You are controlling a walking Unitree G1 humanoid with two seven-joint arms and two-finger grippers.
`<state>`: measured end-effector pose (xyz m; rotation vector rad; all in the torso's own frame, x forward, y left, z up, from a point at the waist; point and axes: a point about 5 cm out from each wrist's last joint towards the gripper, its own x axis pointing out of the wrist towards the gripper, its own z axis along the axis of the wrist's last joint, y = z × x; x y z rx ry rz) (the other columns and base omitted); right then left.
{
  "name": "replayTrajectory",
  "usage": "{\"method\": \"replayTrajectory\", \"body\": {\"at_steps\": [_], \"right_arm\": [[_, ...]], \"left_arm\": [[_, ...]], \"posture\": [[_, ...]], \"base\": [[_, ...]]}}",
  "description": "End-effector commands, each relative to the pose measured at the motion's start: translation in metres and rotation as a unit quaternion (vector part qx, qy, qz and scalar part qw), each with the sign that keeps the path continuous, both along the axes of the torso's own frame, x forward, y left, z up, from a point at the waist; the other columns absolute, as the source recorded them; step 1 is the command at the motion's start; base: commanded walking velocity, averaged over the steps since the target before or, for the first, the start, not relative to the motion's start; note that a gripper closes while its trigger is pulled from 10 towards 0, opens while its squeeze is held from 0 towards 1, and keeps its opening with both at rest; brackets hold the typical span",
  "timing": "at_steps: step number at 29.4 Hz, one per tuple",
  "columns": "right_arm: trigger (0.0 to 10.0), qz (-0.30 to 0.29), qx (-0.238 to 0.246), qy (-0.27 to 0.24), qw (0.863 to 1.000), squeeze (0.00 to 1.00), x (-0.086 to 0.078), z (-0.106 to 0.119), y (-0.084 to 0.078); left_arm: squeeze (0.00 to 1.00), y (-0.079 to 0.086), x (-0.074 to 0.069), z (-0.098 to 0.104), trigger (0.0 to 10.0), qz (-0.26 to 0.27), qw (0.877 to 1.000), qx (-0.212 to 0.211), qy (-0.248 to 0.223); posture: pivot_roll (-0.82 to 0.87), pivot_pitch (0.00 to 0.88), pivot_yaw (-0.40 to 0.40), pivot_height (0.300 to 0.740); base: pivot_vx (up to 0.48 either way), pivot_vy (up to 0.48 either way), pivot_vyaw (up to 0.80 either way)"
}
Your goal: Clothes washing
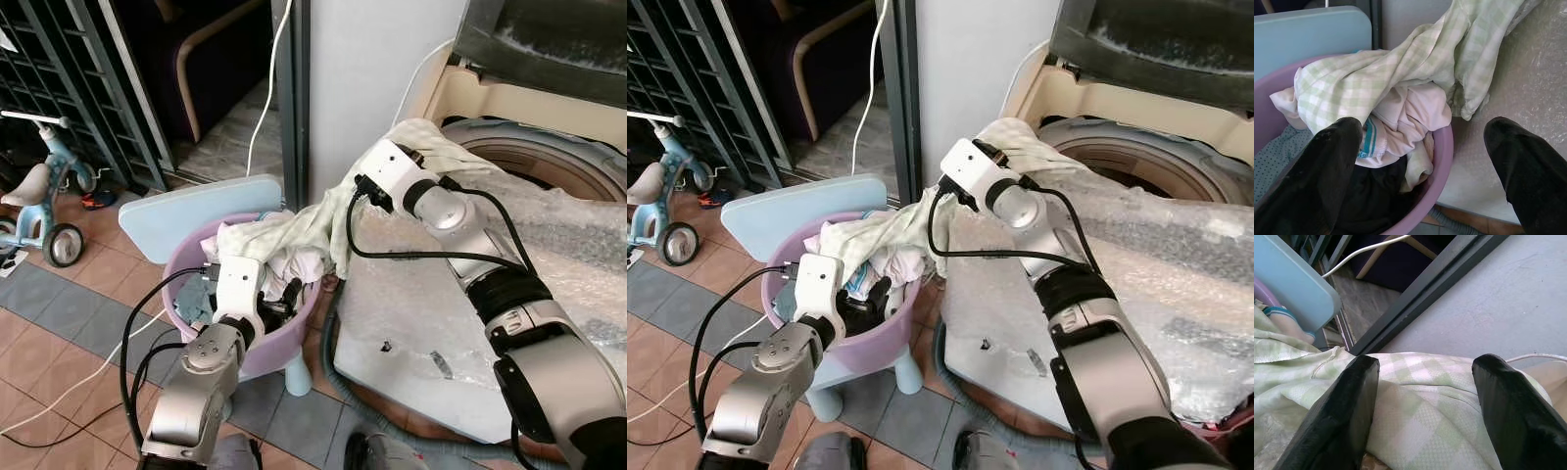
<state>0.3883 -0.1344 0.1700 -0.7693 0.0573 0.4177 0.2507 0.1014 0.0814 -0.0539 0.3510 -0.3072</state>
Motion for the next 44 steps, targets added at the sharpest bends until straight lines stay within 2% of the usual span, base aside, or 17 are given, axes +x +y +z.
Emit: {"method": "replayTrajectory", "body": {"at_steps": [1,3,4,5,7,11,14,16,21,23,26,29,34,36,39,41,44], "right_arm": [[0.0,-0.070,0.002,0.092,0.993,0.00,-0.008,-0.036,-0.033],[0.0,-0.073,0.005,0.097,0.993,0.00,-0.009,-0.037,-0.033],[0.0,-0.085,0.034,0.116,0.989,0.00,-0.009,-0.040,-0.035],[0.0,-0.104,0.085,0.143,0.981,0.00,-0.010,-0.043,-0.038],[0.0,-0.130,0.144,0.176,0.965,0.00,-0.012,-0.046,-0.044],[0.0,-0.152,0.166,0.187,0.956,0.00,-0.012,-0.046,-0.053],[0.0,-0.197,0.218,0.208,0.933,0.00,-0.014,-0.048,-0.068],[0.0,-0.207,0.227,0.216,0.927,0.00,-0.016,-0.049,-0.073],[0.0,-0.201,0.214,0.214,0.932,0.00,-0.018,-0.047,-0.077],[0.0,-0.199,0.195,0.202,0.939,0.00,-0.017,-0.043,-0.078],[0.0,-0.172,0.128,0.163,0.963,0.00,-0.018,-0.036,-0.079],[0.0,-0.154,0.102,0.151,0.971,0.00,-0.021,-0.033,-0.077],[0.0,-0.165,0.110,0.128,0.972,0.00,-0.022,-0.026,-0.085],[0.0,-0.221,0.159,0.066,0.960,0.00,-0.011,0.001,-0.106],[0.0,-0.294,0.224,0.007,0.929,0.00,-0.004,0.034,-0.135],[0.0,-0.330,0.234,-0.032,0.914,0.00,-0.005,0.053,-0.155],[0.0,-0.405,0.244,-0.098,0.876,0.00,-0.016,0.083,-0.198]], "left_arm": [[0.00,0.001,0.000,0.003,10.0,0.001,1.000,0.009,-0.006],[0.00,0.001,0.000,0.003,10.0,0.001,1.000,0.009,-0.006],[0.00,0.001,0.000,0.002,10.0,0.000,1.000,0.010,-0.005],[0.00,0.002,0.000,0.002,10.0,-0.001,1.000,0.012,-0.004],[0.00,0.002,0.001,0.002,10.0,-0.003,1.000,0.013,-0.003],[0.00,0.002,0.001,0.002,10.0,-0.004,1.000,0.014,-0.002],[0.00,0.001,0.002,0.001,10.0,-0.005,1.000,0.014,-0.001],[0.00,-0.001,0.002,0.001,10.0,-0.008,1.000,0.013,-0.001],[0.00,0.001,0.002,0.000,10.0,-0.009,1.000,0.016,0.000],[0.00,0.002,0.003,0.001,10.0,-0.008,1.000,0.017,-0.001],[0.00,0.002,0.003,0.001,10.0,-0.007,1.000,0.018,-0.001],[0.00,0.002,0.002,0.000,10.0,-0.008,1.000,0.018,0.000],[0.00,0.002,0.002,0.000,10.0,-0.010,1.000,0.018,0.001],[0.00,0.002,0.003,0.000,10.0,-0.010,1.000,0.018,0.000],[0.00,0.002,0.004,0.001,10.0,-0.011,1.000,0.019,-0.001],[0.00,0.002,0.005,0.001,10.0,-0.011,1.000,0.019,-0.002],[0.00,0.003,0.006,0.001,10.0,-0.010,1.000,0.020,-0.004]], "posture": [[-0.04,0.058,-0.002,0.740],[-0.04,0.058,-0.002,0.740],[-0.04,0.057,-0.001,0.740],[-0.04,0.056,0.000,0.740],[-0.05,0.054,-0.002,0.740],[-0.05,0.054,-0.003,0.740],[-0.06,0.052,-0.005,0.740],[-0.06,0.050,-0.003,0.740],[-0.06,0.046,-0.002,0.740],[-0.05,0.045,0.000,0.740],[-0.05,0.045,0.002,0.740],[-0.06,0.045,0.003,0.740],[-0.06,0.045,0.007,0.740],[-0.06,0.043,0.011,0.740],[-0.06,0.040,0.013,0.740],[-0.06,0.036,0.013,0.740],[-0.05,0.032,0.014,0.740]], "base": [[0.000,0.000,0.00],[0.000,0.000,0.00],[0.000,0.000,0.00],[0.000,0.000,0.00],[0.000,0.000,0.00],[0.000,0.000,0.00],[0.000,0.000,0.00],[0.000,0.000,0.00],[0.000,0.000,0.00],[0.000,0.000,0.00],[0.000,0.000,0.00],[0.000,0.000,0.00],[0.000,0.000,0.00],[0.000,0.000,0.00],[0.000,0.000,0.00],[0.000,0.000,0.00],[0.000,0.000,0.00]]}}
